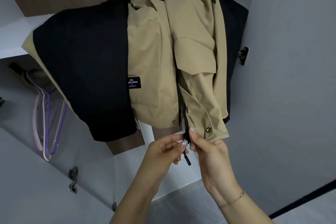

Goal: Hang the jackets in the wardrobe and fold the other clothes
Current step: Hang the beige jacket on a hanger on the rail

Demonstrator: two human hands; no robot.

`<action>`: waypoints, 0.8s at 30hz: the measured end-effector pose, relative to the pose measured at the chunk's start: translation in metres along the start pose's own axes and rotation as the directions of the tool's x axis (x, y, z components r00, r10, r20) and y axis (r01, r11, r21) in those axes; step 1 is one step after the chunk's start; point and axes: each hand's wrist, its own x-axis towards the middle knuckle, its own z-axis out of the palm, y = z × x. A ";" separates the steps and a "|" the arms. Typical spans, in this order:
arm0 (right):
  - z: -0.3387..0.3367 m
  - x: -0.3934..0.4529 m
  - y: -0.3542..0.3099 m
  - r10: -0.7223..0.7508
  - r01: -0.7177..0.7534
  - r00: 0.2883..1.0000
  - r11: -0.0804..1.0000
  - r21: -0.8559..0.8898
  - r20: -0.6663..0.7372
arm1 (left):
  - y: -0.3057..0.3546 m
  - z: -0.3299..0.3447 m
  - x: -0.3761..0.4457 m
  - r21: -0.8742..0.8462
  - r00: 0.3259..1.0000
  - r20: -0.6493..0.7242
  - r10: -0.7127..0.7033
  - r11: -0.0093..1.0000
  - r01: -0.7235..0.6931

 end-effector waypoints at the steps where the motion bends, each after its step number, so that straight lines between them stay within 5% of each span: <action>1: 0.000 0.000 0.000 -0.011 0.011 1.000 1.000 -0.021 -0.006 | 0.000 -0.001 0.000 -0.019 1.000 0.023 -0.004 1.000 0.005; 6: -0.008 0.007 -0.006 -0.178 0.182 0.983 0.942 -0.280 0.042 | -0.001 -0.006 0.003 -0.033 0.999 0.036 0.018 0.999 -0.016; 10: -0.019 0.015 -0.006 -0.090 0.133 0.988 0.903 -0.408 0.124 | -0.004 -0.006 0.004 0.057 0.997 -0.011 0.077 0.995 -0.076; 16: -0.026 0.026 -0.004 0.024 0.018 0.994 0.934 -0.358 0.111 | -0.018 -0.020 0.020 -0.130 0.981 0.117 -0.157 0.977 0.172; 19: -0.029 0.029 -0.006 0.023 0.007 0.995 0.957 -0.289 0.098 | -0.034 -0.022 0.051 -0.296 0.943 0.036 -0.331 0.898 0.326; 21: -0.031 0.031 -0.009 0.020 0.009 0.994 0.961 -0.275 0.104 | -0.040 -0.016 0.075 -0.444 0.930 -0.002 -0.367 0.834 0.328; 24: -0.034 0.033 -0.013 0.021 0.007 0.994 0.964 -0.265 0.104 | -0.038 0.000 0.104 -0.446 0.956 0.001 -0.294 0.855 0.264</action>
